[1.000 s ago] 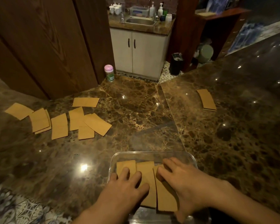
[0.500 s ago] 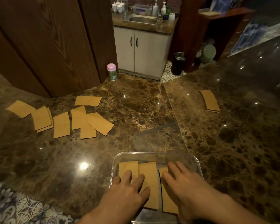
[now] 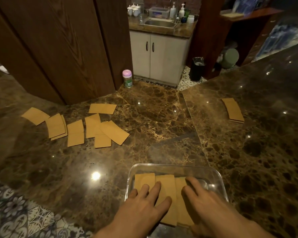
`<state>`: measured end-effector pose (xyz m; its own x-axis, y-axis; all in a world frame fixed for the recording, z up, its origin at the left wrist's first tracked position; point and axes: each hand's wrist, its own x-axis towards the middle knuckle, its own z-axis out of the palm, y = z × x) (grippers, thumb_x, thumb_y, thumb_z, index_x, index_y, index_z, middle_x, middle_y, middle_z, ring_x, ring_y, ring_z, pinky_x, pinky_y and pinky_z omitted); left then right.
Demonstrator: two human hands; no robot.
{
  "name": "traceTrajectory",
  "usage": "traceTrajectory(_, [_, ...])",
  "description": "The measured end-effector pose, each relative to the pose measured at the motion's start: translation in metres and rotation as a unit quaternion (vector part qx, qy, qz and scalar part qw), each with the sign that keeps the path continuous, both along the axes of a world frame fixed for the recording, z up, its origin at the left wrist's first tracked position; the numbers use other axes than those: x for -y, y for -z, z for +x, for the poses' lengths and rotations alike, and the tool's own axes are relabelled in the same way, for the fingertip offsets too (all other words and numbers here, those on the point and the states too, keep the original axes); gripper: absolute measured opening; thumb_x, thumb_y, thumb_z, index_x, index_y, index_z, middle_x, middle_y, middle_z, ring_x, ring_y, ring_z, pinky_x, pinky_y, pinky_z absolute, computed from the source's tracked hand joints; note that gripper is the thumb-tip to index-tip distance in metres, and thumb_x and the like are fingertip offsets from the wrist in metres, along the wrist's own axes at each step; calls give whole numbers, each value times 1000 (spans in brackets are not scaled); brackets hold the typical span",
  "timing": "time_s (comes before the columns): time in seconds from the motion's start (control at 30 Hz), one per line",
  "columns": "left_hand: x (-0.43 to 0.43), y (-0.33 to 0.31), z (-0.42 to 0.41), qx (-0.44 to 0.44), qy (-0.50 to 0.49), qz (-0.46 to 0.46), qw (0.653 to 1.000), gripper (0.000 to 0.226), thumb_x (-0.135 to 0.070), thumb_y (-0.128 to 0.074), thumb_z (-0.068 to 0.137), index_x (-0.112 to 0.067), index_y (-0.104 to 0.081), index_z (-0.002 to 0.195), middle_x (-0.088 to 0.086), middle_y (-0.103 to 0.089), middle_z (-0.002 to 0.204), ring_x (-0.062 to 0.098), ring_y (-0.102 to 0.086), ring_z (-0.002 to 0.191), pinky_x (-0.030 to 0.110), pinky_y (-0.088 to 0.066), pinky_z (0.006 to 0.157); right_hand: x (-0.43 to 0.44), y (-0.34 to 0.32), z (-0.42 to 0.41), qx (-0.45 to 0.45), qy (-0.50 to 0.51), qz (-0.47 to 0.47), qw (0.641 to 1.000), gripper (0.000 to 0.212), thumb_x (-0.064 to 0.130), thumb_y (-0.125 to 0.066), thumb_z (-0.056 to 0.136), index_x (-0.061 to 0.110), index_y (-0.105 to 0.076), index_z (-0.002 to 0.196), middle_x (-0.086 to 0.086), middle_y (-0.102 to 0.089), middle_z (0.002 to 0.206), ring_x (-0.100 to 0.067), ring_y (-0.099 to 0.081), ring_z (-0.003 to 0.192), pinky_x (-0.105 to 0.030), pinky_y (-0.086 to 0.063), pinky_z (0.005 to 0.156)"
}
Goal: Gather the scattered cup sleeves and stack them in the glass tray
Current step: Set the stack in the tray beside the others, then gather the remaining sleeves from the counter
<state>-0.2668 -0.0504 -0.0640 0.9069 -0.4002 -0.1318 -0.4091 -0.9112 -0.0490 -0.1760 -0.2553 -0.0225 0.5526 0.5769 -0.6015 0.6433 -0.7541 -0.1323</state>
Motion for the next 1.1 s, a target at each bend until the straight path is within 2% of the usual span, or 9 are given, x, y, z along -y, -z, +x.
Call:
traceTrajectory(0.07, [3,-5,1,-32,-18,-6,999,40,-36,-45,78,-37,-65,111,13,-73,117,22,-68,72,35,-56,50,0,-6,-1,-9,-1,-12,1000,83,36,-70,91,23,-23,158,-2,3,171,-28,-49,140,-41,-44,114])
traceTrajectory(0.17, [-2,-14,1,-73,-13,-10,997,50,-41,-57,75,-38,-59,126,12,-69,126,21,-70,83,34,-57,58,-8,-12,-2,-2,-5,-37,999,74,34,-62,100,25,-21,161,-5,11,173,-27,-44,144,-42,-37,117])
traceTrajectory(0.23, [-11,-25,3,-99,-31,-107,989,77,-44,-70,78,-42,-35,146,9,-48,150,26,-62,112,43,-57,80,-13,-22,1,-4,-14,-42,999,60,36,-54,104,27,-31,158,-6,-3,172,-26,-41,146,-45,-29,122])
traceTrajectory(0.3, [-24,-55,4,-159,-82,-262,948,79,-55,-67,86,-57,-19,149,-15,-26,161,13,-41,138,39,-44,107,-22,-43,12,-47,-30,-49,997,53,48,-58,99,34,-45,149,-1,-31,162,-22,-45,144,-44,-35,120])
traceTrajectory(0.4, [-62,-94,10,-83,-203,-398,891,68,-63,-64,85,-62,-28,143,-39,-34,147,-18,-33,132,21,-38,111,-52,-85,38,-57,10,3,998,55,78,-65,78,42,-64,120,16,-70,114,2,-67,105,-25,-58,91])
traceTrajectory(0.53, [-172,-79,40,67,-391,-348,849,72,-62,-66,84,-38,-41,148,-17,-49,144,0,-47,126,32,-46,104,-118,-85,80,-1,84,183,980,47,77,-67,76,34,-66,93,9,-71,79,-2,-67,73,-24,-55,64])
traceTrajectory(0.67, [-293,-36,82,35,-620,-215,754,83,-67,-65,81,-17,-44,144,14,-55,142,34,-54,126,44,-50,98,-209,-42,121,16,85,128,988,73,76,-73,76,19,-62,120,-1,-69,111,-20,-64,103,-35,-55,81])
traceTrajectory(0.8, [-356,-12,111,-44,-725,-198,659,105,-78,-65,70,-6,-41,143,21,-48,146,40,-48,131,47,-48,103,-285,4,129,2,106,92,990,103,81,-70,74,3,-53,139,-14,-56,143,-33,-53,130,-40,-50,100])
traceTrajectory(1.1, [-361,5,135,-26,-735,-196,649,91,-68,-80,60,-10,-56,125,12,-63,126,33,-60,116,41,-55,88,-340,34,137,29,255,84,963,106,62,-87,69,8,-44,149,-21,-40,153,-41,-39,140,-47,-41,111])
